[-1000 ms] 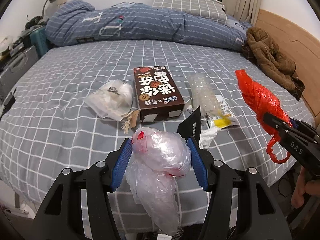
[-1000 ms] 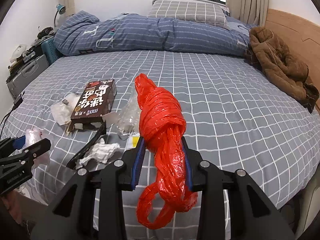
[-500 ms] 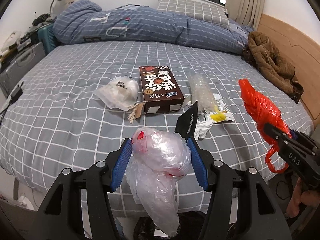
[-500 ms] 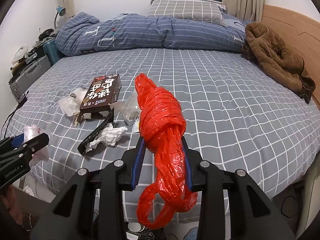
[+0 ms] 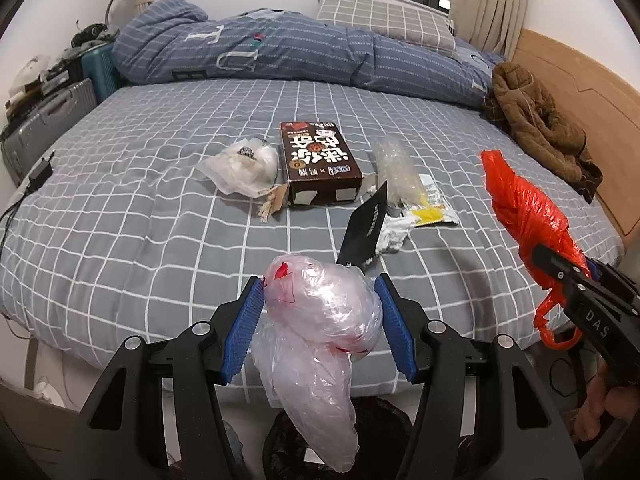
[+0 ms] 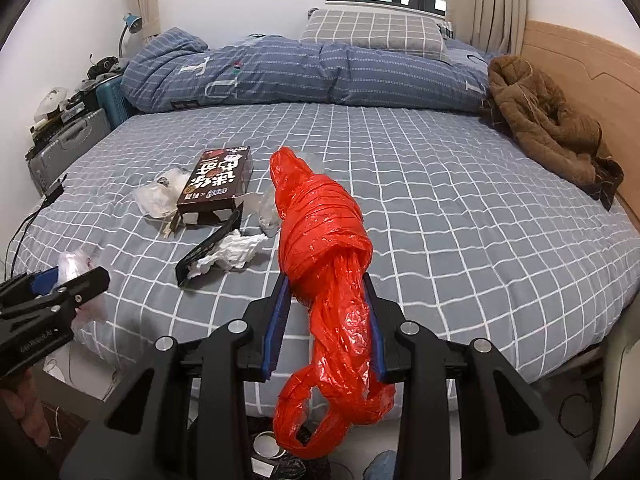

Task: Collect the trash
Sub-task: 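Lift the bubble wrap and red bag and carry them toward the bin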

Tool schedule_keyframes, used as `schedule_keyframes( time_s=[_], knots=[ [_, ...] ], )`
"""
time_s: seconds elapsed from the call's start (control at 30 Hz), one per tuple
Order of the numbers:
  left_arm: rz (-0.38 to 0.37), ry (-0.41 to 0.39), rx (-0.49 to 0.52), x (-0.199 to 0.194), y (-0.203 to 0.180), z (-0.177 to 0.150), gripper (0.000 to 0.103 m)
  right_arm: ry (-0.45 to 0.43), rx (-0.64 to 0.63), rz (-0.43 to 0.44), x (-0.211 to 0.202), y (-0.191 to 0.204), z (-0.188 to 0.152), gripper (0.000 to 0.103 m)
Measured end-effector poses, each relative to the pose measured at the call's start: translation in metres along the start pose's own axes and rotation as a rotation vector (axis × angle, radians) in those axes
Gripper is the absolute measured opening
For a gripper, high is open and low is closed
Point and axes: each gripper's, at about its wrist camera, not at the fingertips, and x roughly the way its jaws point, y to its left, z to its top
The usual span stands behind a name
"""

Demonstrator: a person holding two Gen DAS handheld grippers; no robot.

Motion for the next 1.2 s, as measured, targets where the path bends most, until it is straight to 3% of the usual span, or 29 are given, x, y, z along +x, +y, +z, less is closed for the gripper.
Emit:
schedule_keyframes(
  time_s=[1.2],
  knots=[
    [-0.026, 0.053, 0.003, -0.021, -0.003, -0.074, 0.057, 0.078, -0.038, 0.001, -0.030, 0.014, -0.075, 0.033]
  ],
)
